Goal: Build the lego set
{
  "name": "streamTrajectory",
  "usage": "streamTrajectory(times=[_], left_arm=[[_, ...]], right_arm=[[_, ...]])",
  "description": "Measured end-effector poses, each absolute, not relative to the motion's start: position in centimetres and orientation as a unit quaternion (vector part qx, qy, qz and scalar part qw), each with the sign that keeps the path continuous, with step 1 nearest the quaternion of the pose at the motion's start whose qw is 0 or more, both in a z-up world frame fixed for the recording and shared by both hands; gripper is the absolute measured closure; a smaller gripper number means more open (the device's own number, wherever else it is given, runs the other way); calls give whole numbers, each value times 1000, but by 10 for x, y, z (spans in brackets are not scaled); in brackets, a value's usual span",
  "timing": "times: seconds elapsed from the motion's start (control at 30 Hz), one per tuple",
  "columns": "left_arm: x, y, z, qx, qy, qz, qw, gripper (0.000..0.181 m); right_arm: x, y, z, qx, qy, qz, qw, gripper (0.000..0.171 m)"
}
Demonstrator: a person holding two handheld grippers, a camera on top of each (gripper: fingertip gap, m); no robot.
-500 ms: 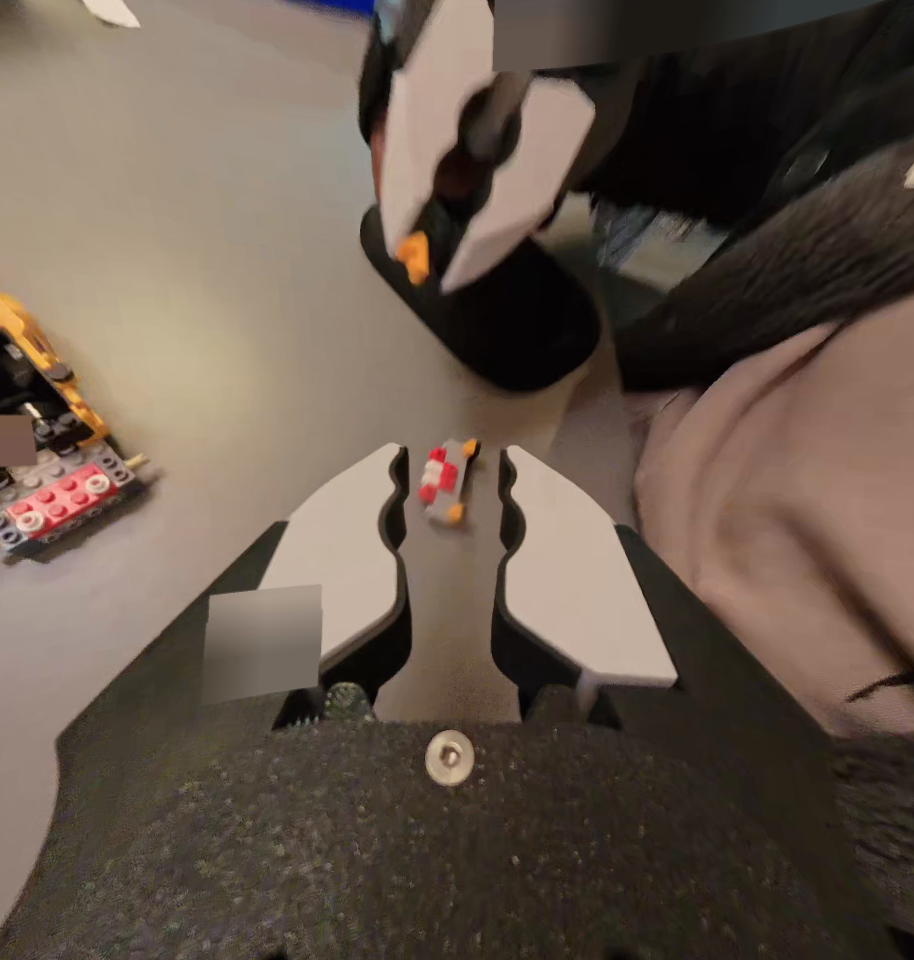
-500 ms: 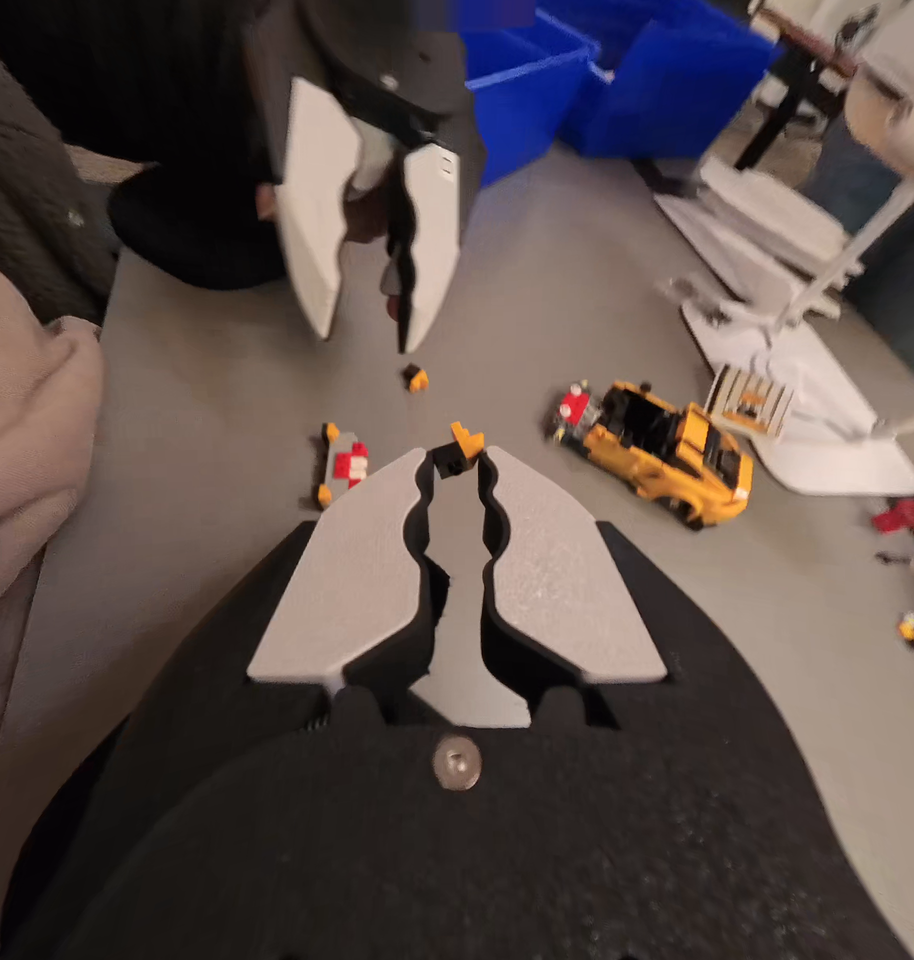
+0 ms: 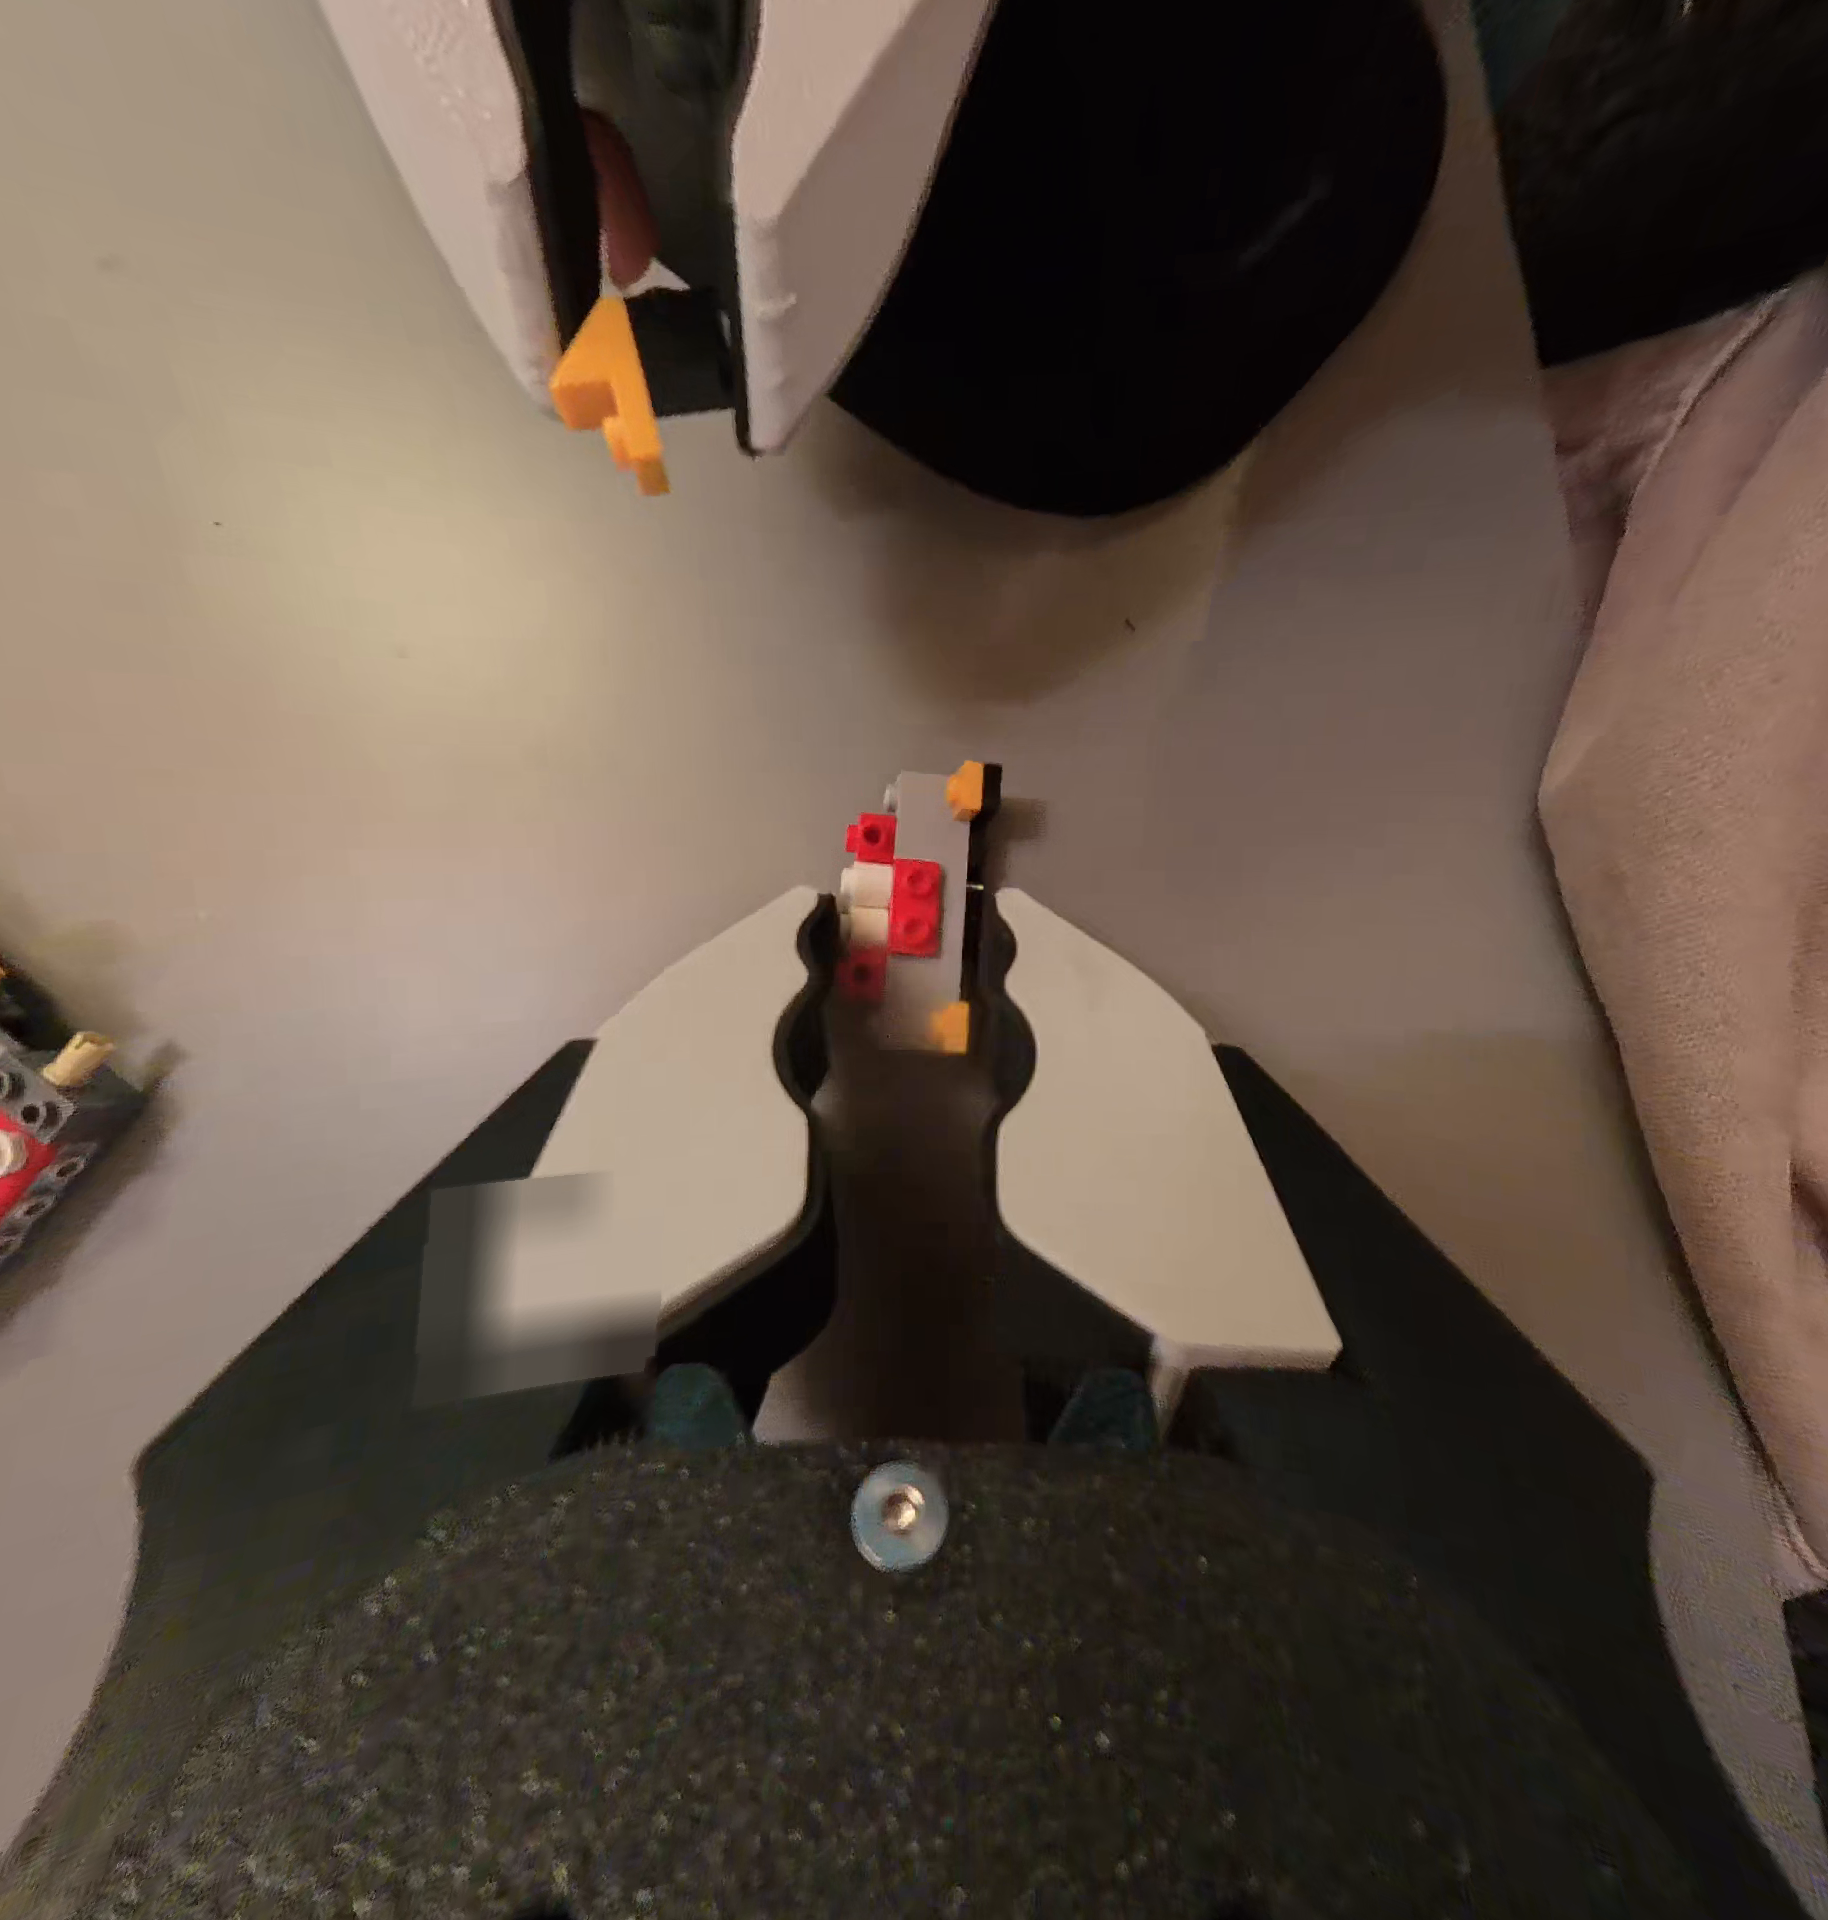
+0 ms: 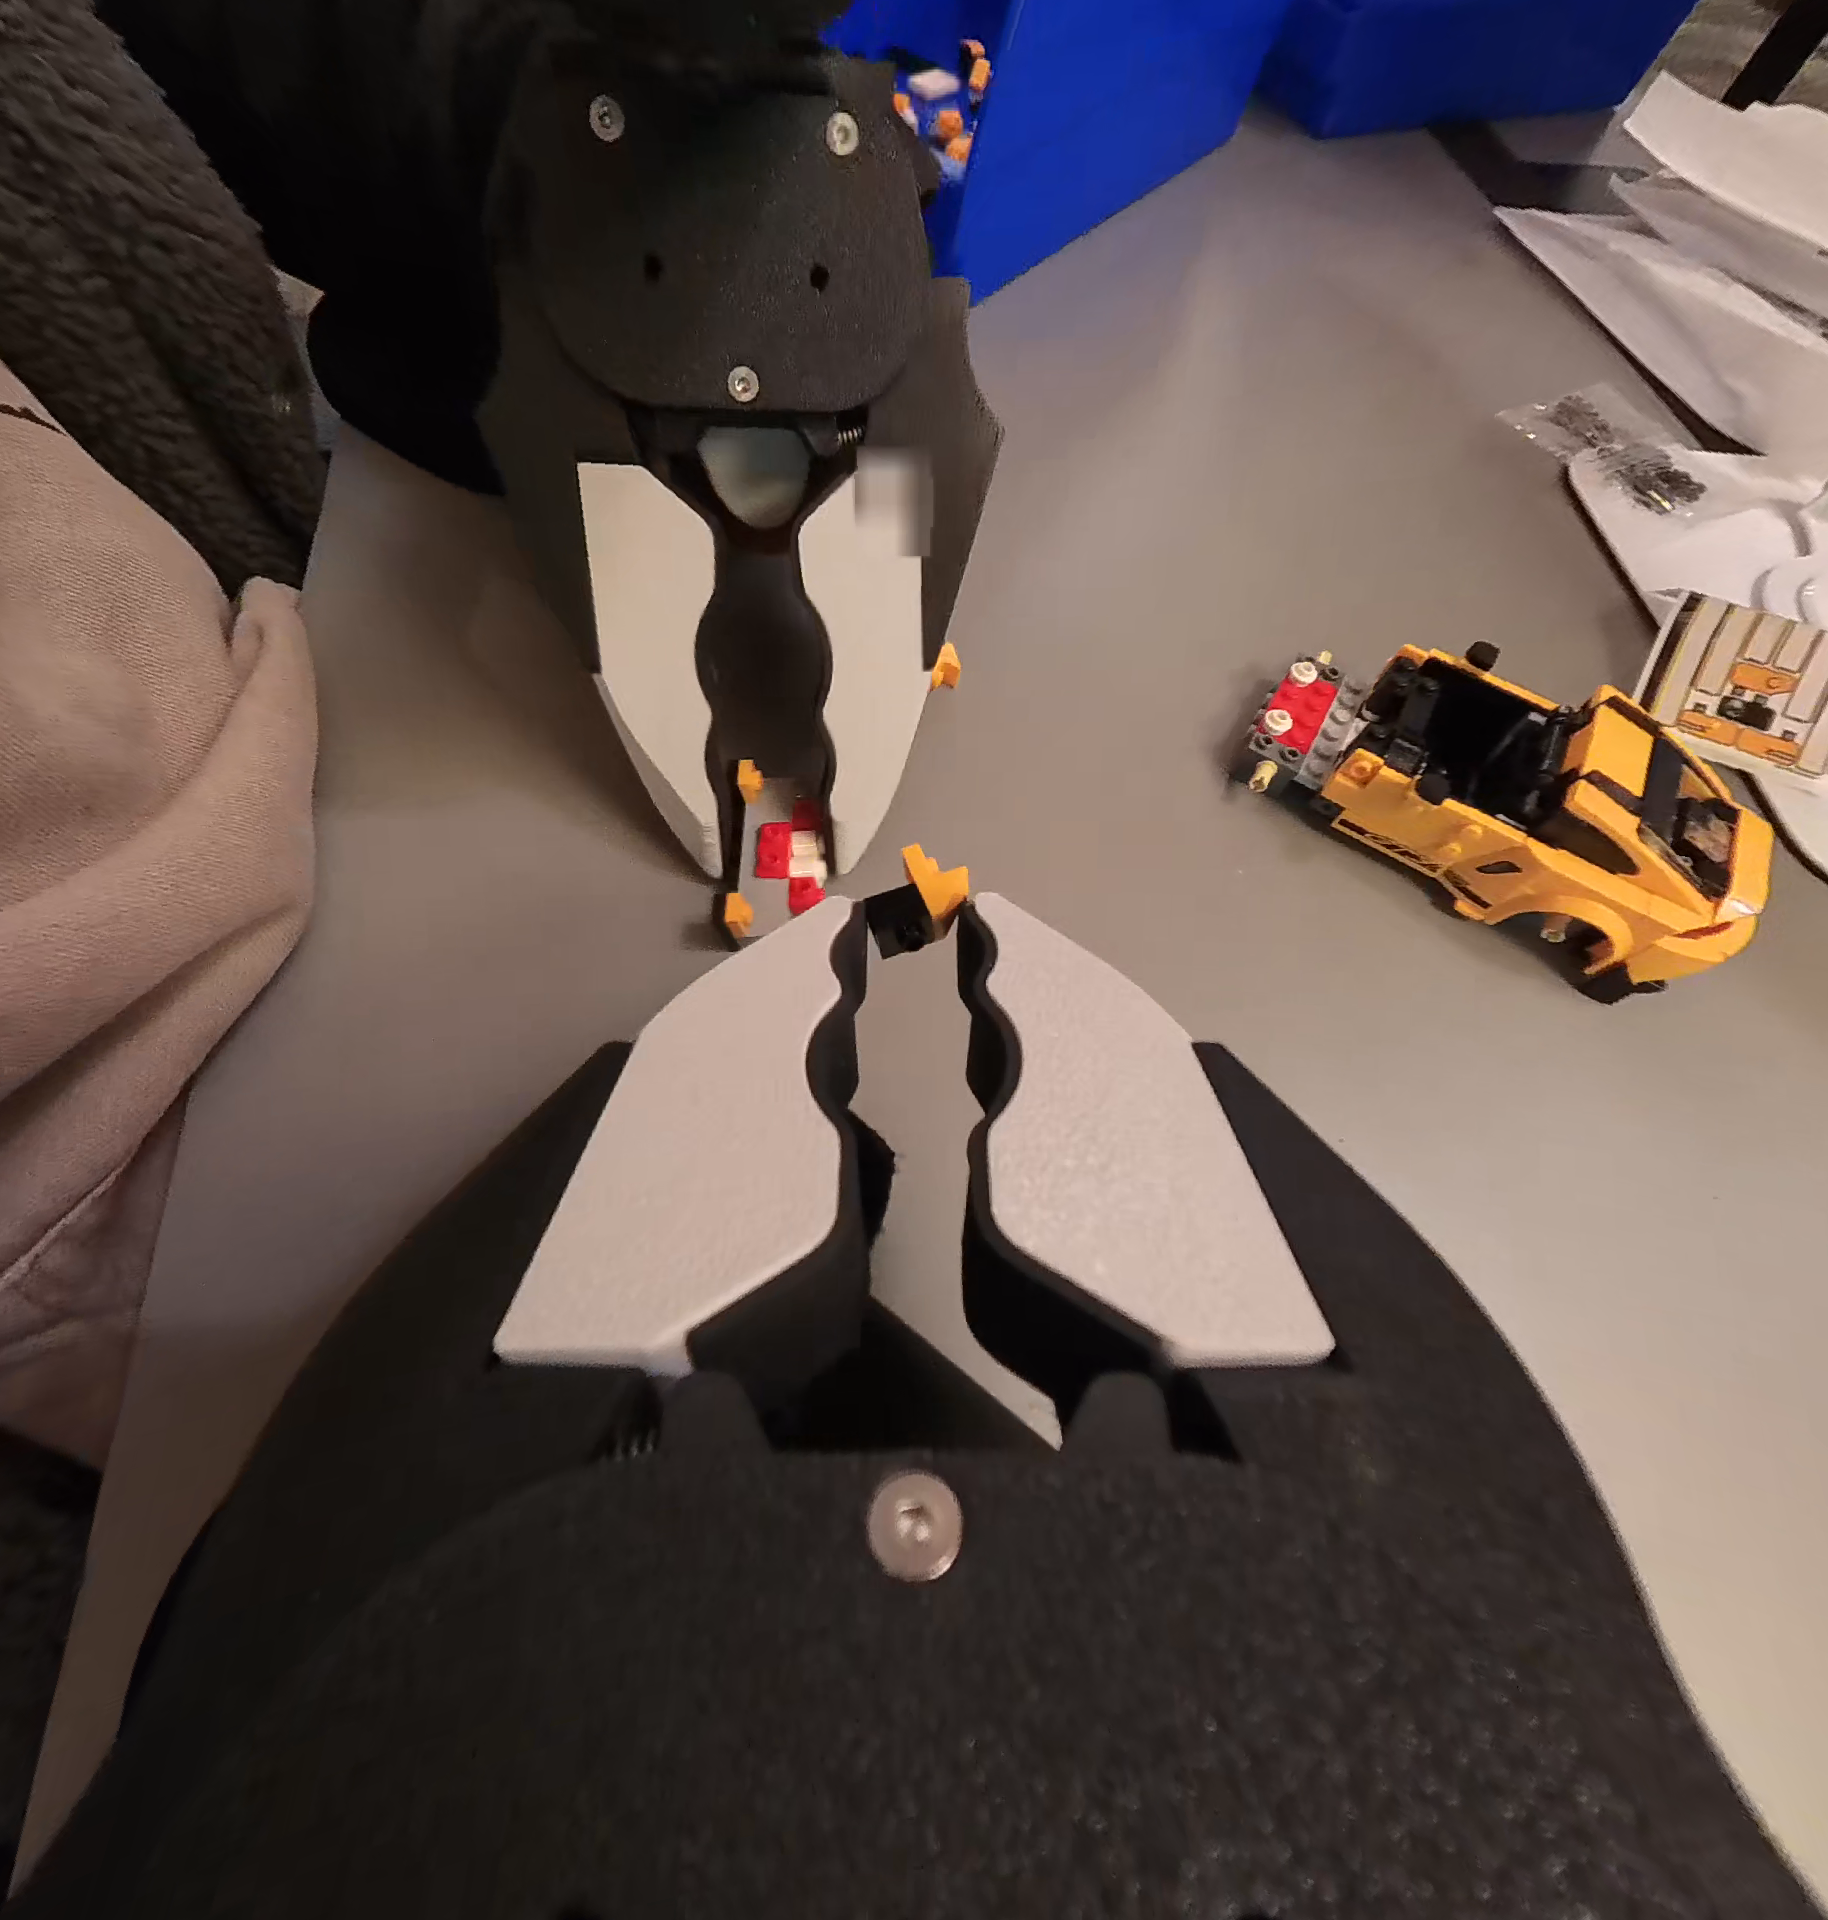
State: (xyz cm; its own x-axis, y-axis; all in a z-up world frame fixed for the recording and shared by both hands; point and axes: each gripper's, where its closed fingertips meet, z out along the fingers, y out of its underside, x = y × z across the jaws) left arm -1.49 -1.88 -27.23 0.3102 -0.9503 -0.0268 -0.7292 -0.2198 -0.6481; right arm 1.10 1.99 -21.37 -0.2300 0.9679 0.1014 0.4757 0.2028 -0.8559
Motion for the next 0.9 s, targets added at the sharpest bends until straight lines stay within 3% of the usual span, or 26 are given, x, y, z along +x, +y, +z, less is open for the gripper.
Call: streamTrajectory(times=[0.4, 0.9], left_arm=[[-22, -4, -229, -695, 549, -93, 455, 156], [-27, -4, -216, -693, 537, -99, 470, 156]], right_arm=[[2, 10, -214, -470, -720, 336, 384, 155], [-15, 13, -213, -458, -731, 314, 396, 155]])
